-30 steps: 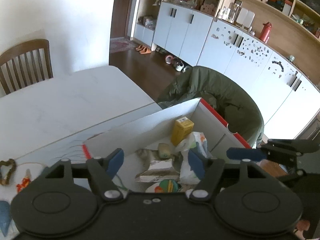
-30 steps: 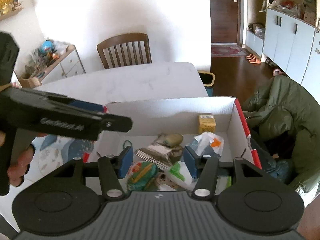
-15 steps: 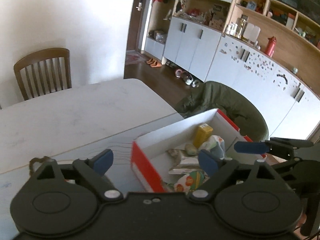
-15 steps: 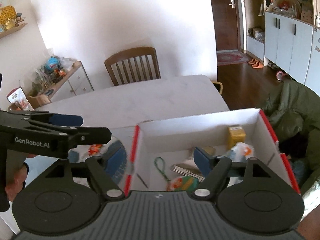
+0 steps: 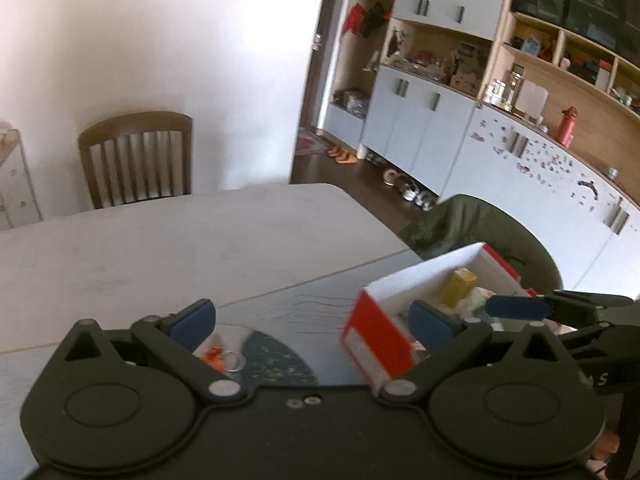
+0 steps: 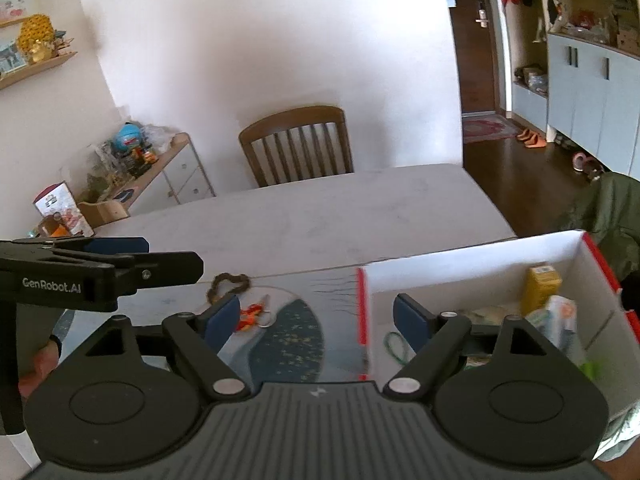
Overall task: Organize objects
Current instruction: 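Move both empty tools back to the blue mat, then grasp the brown fuzzy heart loop with left tool while right tool grasps red dragon keychain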
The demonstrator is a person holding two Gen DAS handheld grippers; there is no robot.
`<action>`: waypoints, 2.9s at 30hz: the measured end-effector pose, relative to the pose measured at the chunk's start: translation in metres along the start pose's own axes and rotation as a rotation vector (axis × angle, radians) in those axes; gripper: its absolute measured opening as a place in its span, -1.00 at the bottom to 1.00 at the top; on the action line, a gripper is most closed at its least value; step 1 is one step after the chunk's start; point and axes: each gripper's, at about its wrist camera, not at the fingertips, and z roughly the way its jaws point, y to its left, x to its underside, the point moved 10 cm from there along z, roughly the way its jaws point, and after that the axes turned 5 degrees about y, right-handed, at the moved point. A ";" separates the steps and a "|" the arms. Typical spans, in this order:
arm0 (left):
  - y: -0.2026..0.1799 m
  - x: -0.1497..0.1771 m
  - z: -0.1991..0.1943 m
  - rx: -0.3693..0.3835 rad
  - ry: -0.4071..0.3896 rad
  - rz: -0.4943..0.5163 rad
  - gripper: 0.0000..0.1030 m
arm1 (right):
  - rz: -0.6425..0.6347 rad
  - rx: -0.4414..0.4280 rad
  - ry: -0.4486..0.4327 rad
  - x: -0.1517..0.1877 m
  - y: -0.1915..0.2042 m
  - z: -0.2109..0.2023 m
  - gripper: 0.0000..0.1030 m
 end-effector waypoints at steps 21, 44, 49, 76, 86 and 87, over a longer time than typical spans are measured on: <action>0.131 0.020 0.016 -0.183 -0.017 -0.036 0.99 | -0.119 0.018 0.059 -0.005 0.093 0.077 0.64; 0.203 0.055 0.125 -0.198 0.151 -0.177 0.90 | -0.209 0.031 0.255 0.028 0.108 0.210 0.63; 0.205 0.060 0.138 -0.189 0.176 -0.173 0.74 | -0.224 0.038 0.267 0.031 0.109 0.226 0.52; 0.190 0.052 0.179 -0.052 0.204 -0.081 -0.79 | -0.235 0.023 0.334 0.047 0.113 0.265 -0.21; 0.189 0.053 0.170 -0.035 0.202 -0.118 -0.87 | -0.239 0.022 0.335 0.051 0.114 0.264 -0.26; 0.188 0.053 0.168 -0.031 0.199 -0.126 -0.87 | -0.238 0.022 0.335 0.052 0.113 0.263 -0.26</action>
